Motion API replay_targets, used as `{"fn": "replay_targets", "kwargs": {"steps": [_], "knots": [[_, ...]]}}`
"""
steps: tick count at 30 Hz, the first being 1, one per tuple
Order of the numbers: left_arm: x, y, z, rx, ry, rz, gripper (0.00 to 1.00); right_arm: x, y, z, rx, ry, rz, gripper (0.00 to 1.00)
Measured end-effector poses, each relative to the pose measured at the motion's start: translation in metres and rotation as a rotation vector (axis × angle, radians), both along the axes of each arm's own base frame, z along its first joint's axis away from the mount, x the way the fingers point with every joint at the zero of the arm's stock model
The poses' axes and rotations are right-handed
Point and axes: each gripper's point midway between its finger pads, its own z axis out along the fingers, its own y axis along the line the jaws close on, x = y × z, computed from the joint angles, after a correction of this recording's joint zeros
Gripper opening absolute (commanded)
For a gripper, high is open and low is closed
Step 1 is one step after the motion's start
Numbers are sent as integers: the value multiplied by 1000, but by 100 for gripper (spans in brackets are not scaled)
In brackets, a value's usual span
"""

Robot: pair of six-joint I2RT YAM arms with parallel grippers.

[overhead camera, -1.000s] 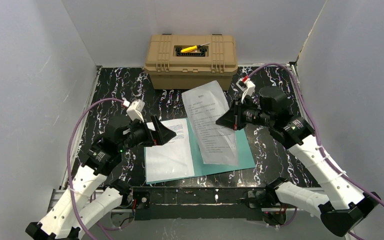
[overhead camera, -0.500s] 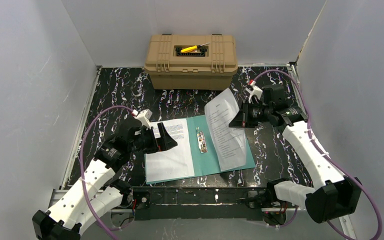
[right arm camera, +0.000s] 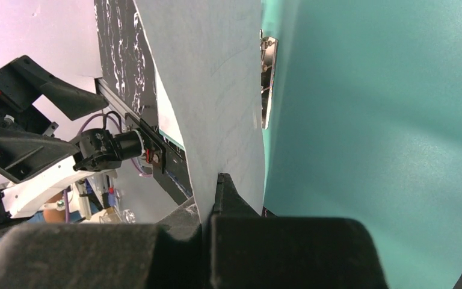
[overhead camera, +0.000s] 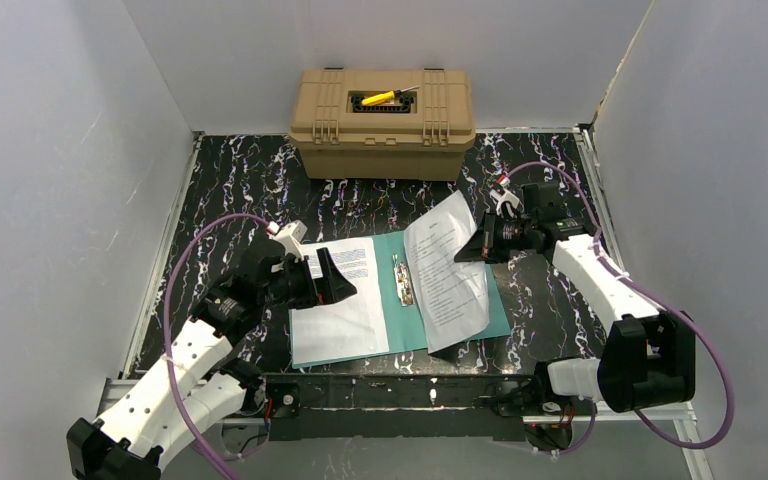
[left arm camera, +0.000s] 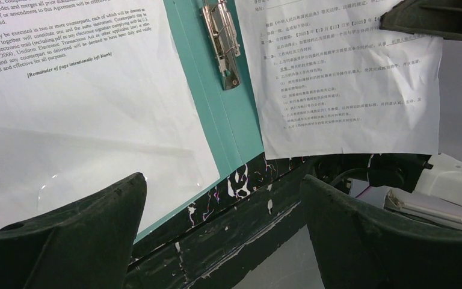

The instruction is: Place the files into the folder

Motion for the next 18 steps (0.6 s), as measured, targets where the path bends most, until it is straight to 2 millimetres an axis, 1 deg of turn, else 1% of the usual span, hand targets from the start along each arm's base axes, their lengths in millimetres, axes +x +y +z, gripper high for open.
{"fn": "replay_targets", "kwargs": {"steps": [9,18], "knots": [[0,-2,1,-10,-11,-14,98,11,2,-15,22,35,-19,1],[-2,-3,2,-15,-13,-25,98,21,8,-13,59,27,-25,1]]}}
